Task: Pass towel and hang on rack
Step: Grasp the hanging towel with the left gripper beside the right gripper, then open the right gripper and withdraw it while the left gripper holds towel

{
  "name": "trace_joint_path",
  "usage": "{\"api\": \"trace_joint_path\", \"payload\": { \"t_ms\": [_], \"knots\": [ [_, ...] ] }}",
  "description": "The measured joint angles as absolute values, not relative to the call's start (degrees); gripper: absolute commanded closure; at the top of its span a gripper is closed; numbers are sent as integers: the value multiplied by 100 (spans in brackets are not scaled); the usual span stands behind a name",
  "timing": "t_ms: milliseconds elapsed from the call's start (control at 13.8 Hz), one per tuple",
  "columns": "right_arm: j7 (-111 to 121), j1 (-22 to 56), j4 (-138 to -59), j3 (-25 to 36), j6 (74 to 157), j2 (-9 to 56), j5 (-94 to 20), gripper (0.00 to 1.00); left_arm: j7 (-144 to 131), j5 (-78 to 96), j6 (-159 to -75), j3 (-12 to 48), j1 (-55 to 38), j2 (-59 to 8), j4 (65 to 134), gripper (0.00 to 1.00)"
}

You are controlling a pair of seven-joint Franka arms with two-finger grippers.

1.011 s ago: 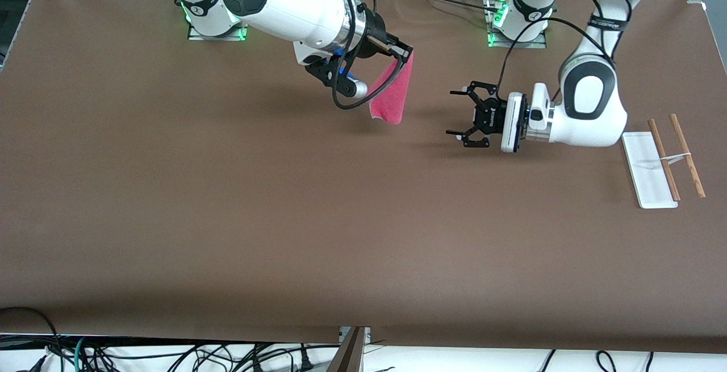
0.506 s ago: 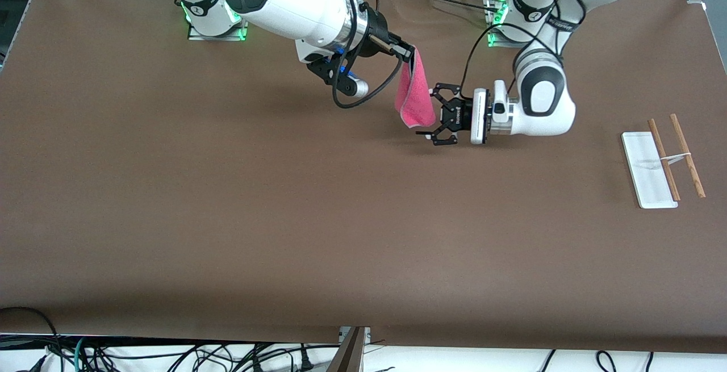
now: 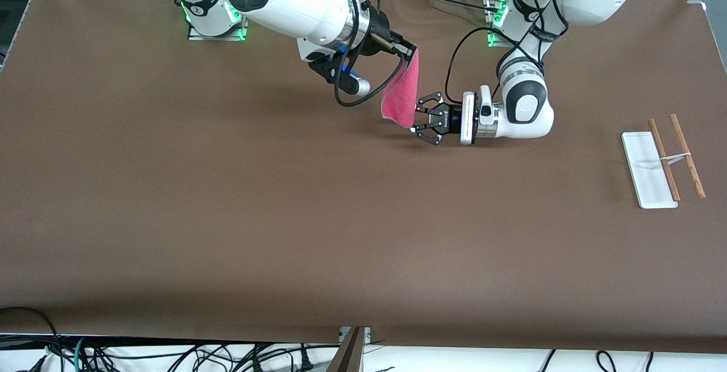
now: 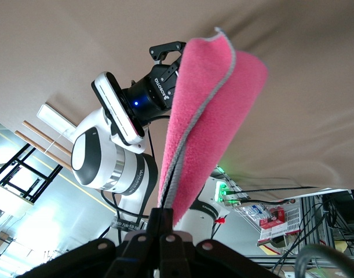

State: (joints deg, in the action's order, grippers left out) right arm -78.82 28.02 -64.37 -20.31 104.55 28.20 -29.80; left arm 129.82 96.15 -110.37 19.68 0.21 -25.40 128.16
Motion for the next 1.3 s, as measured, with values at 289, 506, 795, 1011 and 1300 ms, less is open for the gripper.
{"api": "trace_joint_path", "payload": {
  "t_ms": [289,506,795,1011,1300],
  "knots": [
    [-7884,2802,-6437,-2031,10459,2820,-2980,100,12995,9615,-10970,1968,23,-2537,12804,100],
    [-7886,2802,-6437,-2031,10461,2820,-2980,100,12999,9615,-10962,1968,24,-2537,12804,100],
    [-7888,2802,-6437,-2031,10462,2820,-2980,100,13004,9615,-10956,1968,24,-2537,12801,100],
    [-7890,2801,-6437,-2024,10508,2820,-2980,34,13004,9615,-10950,1968,27,-2522,12788,100],
    [-7892,2784,-6433,-1990,10523,2820,-2980,0,12915,9615,-10943,1968,69,-2403,12741,100]
  ]
}}
